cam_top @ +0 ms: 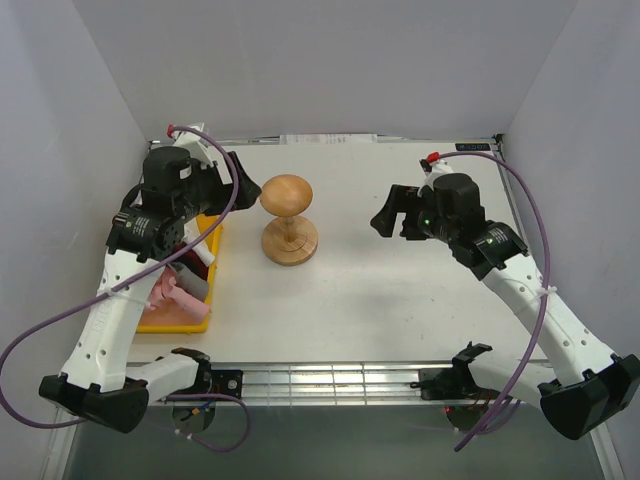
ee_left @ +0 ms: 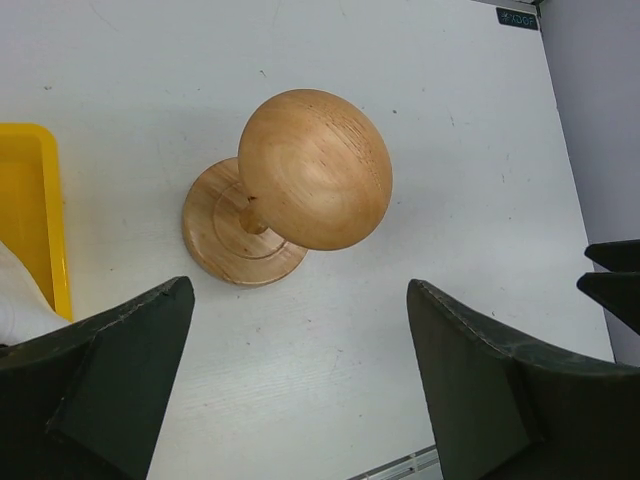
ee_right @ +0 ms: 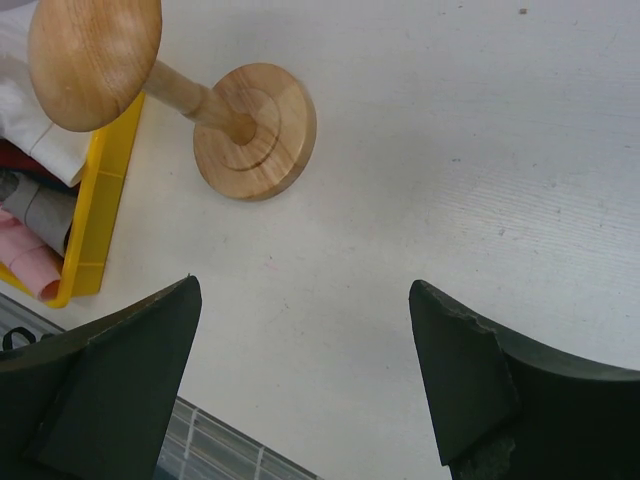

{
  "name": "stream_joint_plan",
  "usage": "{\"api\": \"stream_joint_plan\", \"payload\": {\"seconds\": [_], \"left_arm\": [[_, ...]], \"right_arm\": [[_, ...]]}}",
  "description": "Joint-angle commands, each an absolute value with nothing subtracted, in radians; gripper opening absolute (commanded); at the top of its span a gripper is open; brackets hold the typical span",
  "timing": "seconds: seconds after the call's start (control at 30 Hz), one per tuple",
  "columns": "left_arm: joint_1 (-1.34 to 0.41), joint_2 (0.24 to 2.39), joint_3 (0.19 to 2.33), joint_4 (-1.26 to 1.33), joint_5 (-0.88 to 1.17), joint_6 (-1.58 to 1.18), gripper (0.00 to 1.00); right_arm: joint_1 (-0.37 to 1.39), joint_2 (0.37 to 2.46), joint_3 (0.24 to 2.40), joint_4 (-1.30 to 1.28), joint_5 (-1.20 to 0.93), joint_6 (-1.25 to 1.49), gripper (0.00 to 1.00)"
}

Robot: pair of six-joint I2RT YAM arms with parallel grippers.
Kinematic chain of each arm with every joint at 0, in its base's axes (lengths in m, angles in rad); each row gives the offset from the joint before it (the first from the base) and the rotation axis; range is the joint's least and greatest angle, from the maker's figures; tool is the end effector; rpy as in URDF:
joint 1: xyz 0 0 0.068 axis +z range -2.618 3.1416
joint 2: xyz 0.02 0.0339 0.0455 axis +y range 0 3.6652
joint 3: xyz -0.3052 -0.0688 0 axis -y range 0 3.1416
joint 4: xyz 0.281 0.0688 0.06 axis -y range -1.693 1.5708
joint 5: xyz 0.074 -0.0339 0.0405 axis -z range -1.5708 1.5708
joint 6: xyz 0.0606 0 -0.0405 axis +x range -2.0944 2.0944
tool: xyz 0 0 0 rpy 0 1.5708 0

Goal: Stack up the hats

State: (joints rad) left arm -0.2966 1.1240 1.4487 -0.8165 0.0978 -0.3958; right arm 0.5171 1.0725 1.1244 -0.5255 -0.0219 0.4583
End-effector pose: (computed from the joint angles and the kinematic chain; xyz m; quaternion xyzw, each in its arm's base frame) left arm 0.2409 -0.0798 0.4718 -0.0174 0.8571 -0.2136 0.4684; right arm 0.2353 0.1353 0.3947 -0.0308 0.8527 0.2526 0.4563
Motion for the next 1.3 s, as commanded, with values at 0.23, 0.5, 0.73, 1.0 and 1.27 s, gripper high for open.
{"api": "stream_joint_plan", "payload": {"seconds": [0.23,0.5,0.73,1.0,1.27], "left_arm": [[-0.296,1.108,1.477,-0.848,0.057,-0.452,0.98],[-0.249,1.239,1.561,-1.018,-0.356,-0.586,0.93],[-0.026,1.324,1.542,-0.977,-0.380,-0.607,0.89],[0.097,1.449,1.499,-0.871,-0.411,-0.551,0.87],[0.143,1.586,1.548,-0.851,-0.360,-0.477,0.84]], "right_arm": [[0.514,1.089,1.192,-0.560,-0.015,0.391,0.89],[0.515,1.112,1.184,-0.548,-0.087,0.383,0.89],[0.514,1.158,1.175,-0.517,-0.178,0.379,0.89],[0.515,1.178,1.152,-0.492,-0.221,0.364,0.90],[0.515,1.186,1.118,-0.462,-0.247,0.361,0.90]]}}
